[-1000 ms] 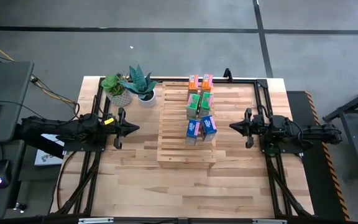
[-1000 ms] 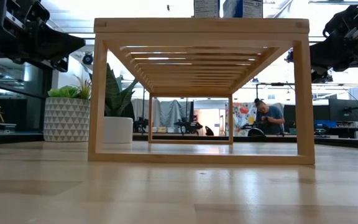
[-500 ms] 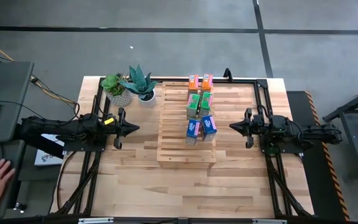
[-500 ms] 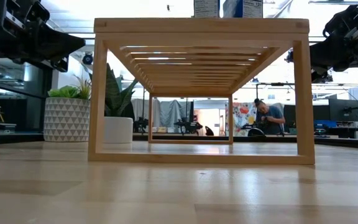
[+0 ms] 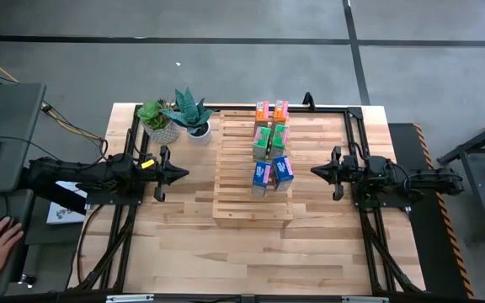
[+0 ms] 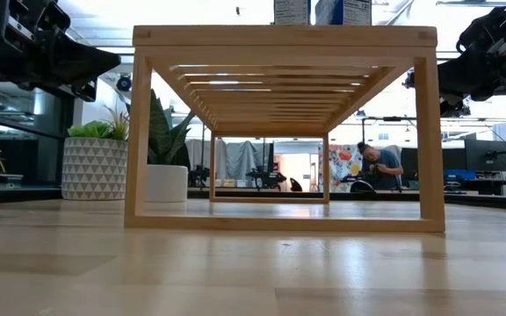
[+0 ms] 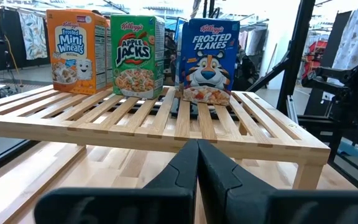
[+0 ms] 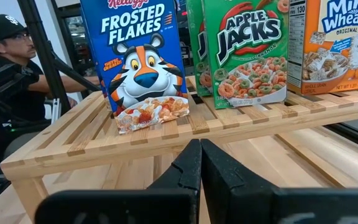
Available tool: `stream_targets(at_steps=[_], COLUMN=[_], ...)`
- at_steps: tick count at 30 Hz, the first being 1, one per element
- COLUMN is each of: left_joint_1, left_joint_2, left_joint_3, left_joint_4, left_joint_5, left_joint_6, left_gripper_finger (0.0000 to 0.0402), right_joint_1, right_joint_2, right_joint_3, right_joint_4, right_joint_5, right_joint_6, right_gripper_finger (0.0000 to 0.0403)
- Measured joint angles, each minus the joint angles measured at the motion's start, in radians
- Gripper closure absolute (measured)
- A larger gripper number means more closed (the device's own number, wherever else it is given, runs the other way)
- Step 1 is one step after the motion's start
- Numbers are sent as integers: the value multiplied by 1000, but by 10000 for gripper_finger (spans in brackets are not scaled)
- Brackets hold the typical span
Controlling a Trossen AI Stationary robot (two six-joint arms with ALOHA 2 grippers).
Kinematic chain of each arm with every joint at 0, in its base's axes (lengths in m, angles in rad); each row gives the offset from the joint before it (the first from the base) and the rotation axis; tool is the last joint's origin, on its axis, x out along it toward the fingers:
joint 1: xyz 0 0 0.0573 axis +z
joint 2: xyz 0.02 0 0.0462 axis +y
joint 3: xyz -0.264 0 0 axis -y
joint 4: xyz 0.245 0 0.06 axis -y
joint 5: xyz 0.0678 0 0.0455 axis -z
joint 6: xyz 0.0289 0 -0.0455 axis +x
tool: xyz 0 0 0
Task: Stack cereal on shelf
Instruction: Return to Home Position
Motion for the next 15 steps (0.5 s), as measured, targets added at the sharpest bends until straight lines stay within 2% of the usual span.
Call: stream_targets(at_steps=[15], left_joint_1=[0], left_joint_2=[0], left_joint_3=[0], left_joint_4=[0], left_joint_5=[0], left_joint_6=[0], left_gripper_finger=[402], right_joint_1=[0], right_joint_2=[0], right_joint_3=[0], right_joint_4=[0], right_joint_5=[-6], right_joint_6=[0], right_gripper_finger=[403])
